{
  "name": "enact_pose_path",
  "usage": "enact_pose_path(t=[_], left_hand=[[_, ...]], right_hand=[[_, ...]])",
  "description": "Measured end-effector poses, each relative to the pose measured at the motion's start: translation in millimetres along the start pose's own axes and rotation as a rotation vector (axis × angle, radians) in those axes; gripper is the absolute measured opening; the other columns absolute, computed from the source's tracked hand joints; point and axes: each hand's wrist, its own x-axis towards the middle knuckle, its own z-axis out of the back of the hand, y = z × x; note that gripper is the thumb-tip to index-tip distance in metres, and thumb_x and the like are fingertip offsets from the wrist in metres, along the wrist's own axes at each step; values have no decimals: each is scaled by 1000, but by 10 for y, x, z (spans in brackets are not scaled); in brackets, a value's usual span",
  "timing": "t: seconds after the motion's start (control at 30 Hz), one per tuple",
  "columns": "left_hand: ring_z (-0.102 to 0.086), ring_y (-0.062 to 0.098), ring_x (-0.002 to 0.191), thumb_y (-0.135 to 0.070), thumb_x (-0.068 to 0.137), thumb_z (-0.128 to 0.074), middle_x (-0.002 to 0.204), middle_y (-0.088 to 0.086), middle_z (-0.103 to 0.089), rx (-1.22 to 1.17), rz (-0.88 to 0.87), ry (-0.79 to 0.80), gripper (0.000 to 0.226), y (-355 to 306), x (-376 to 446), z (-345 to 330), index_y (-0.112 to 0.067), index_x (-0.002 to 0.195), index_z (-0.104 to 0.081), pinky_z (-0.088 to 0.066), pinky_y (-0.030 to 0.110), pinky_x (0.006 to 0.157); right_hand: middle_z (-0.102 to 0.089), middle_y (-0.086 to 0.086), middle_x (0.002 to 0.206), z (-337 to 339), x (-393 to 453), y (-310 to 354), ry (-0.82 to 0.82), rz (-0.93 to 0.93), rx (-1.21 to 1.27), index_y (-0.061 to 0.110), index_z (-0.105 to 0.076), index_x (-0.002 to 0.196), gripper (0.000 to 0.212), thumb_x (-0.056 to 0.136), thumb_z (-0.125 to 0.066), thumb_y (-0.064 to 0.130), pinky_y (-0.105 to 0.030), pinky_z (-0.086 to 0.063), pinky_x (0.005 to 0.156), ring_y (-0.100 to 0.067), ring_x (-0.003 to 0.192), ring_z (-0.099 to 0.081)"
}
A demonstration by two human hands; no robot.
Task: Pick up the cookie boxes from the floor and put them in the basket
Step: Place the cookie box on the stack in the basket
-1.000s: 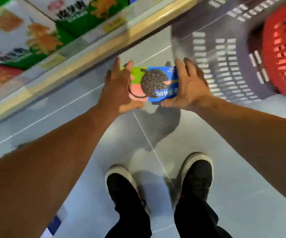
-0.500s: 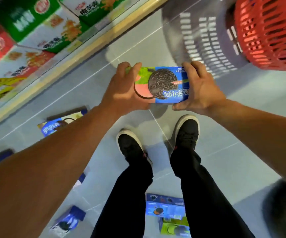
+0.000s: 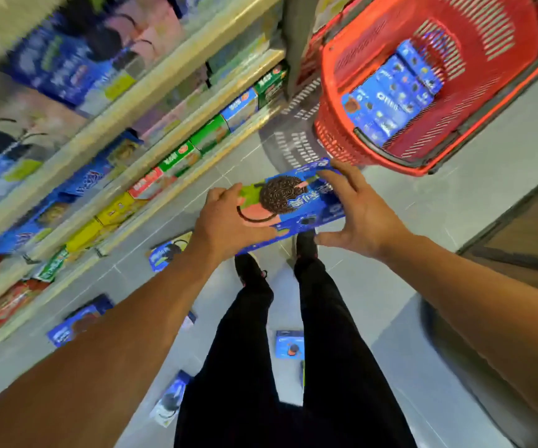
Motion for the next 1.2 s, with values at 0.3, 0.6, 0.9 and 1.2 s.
enact_pose_path(t=[0.3,0.6,0.9,1.2], left_hand=[[-53,16,117,-60,52,-82,134,-2,-53,-37,-53,253,104,-915,-910,1036,-18,140,-45,-41,31,99],[-66,24,87,-57,88,-51,94,4,-72,-587,48,254,41,-1373,-1485,1196,-24,104,-69,-51,42,86],[-70,24,90,-61,83,-58,102,2,-73,-774,-155,-97,28,-2222,-1687,792,-37,97,-56,-54,48,87],[-56,23,120,-86,55,-61,142,-11,-46,-647,-345,-218,66,-3010,-1492,409,-73,116,-39,-50,50,94]], right_hand=[[-50,-9,136,957,-998,953,-320,-5,-55,10,-48,137,81,65,-84,16,-30,-41,94,-31,119,-52],[-61,17,105,1449,-1530,1171,-584,-172,460,29,-57,117,63,65,-86,9,-12,-45,80,-4,90,-58],[-71,5,103,1972,-1434,910,-800,-243,894,24,-59,127,51,80,-78,17,-28,-57,76,-11,87,-69],[-66,13,100,2388,-1416,341,-824,-310,956,37,-52,125,45,86,-72,27,-37,-60,58,-1,74,-69]])
